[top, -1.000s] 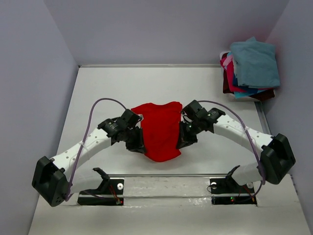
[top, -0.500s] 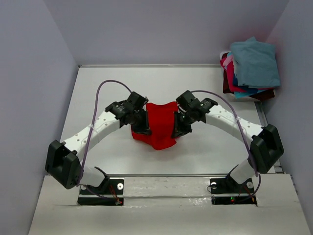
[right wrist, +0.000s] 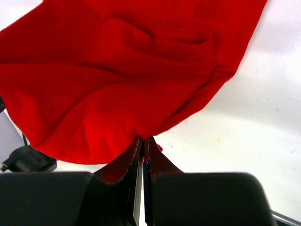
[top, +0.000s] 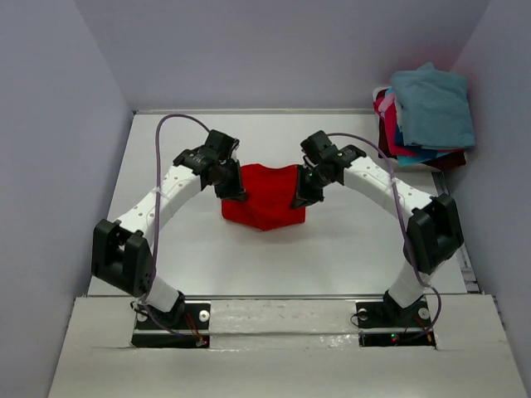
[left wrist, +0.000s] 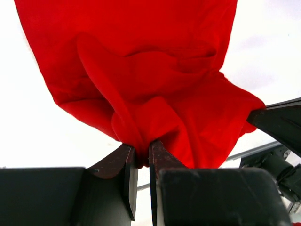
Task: Fold and stack the t-shirts
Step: Fold the tshirt
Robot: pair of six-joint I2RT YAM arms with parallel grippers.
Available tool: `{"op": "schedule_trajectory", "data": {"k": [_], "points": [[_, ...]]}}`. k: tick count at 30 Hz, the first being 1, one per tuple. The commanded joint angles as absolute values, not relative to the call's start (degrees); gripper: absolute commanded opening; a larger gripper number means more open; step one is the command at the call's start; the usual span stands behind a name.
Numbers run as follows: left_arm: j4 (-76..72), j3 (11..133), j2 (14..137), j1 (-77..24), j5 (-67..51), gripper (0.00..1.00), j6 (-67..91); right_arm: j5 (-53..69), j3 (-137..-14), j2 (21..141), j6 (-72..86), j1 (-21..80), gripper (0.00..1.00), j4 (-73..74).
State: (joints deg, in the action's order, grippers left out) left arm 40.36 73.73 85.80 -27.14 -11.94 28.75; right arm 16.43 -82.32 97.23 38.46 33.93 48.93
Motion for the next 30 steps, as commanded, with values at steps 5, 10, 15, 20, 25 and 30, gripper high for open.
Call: {"op": "schedule_trajectory", "data": {"k": [5, 10, 15, 20, 25, 30], "points": [[38.1, 81.5, 90.2, -24.8, -12.4, 0.06, 25.8, 15.4, -93.1, 102.7, 35.1, 29.7, 0.07, 49.3], [37.8, 85.2, 93.4, -23.0, -12.2, 0.06, 25.1, 15.6, -100.9, 107.7, 34.0, 26.6, 0.07, 50.9], [37.4, 90.3, 97.6, -21.7, -12.1, 0.06, 24.3, 15.6, -109.9, 113.5, 32.5, 25.3, 0.07, 53.5], [37.1, 94.7, 101.3, -20.1, -12.0, 0.06, 23.6, 15.9, -118.6, 118.5, 31.8, 24.1, 0.07, 54.8], [37.1, 100.6, 105.5, -18.5, -10.2, 0.06, 23.4, 17.1, -124.8, 124.1, 31.6, 23.0, 0.07, 55.1], [37.2, 106.2, 109.5, -16.7, -9.8, 0.05, 23.8, 18.5, -132.3, 129.5, 31.8, 21.5, 0.07, 55.5]]}}
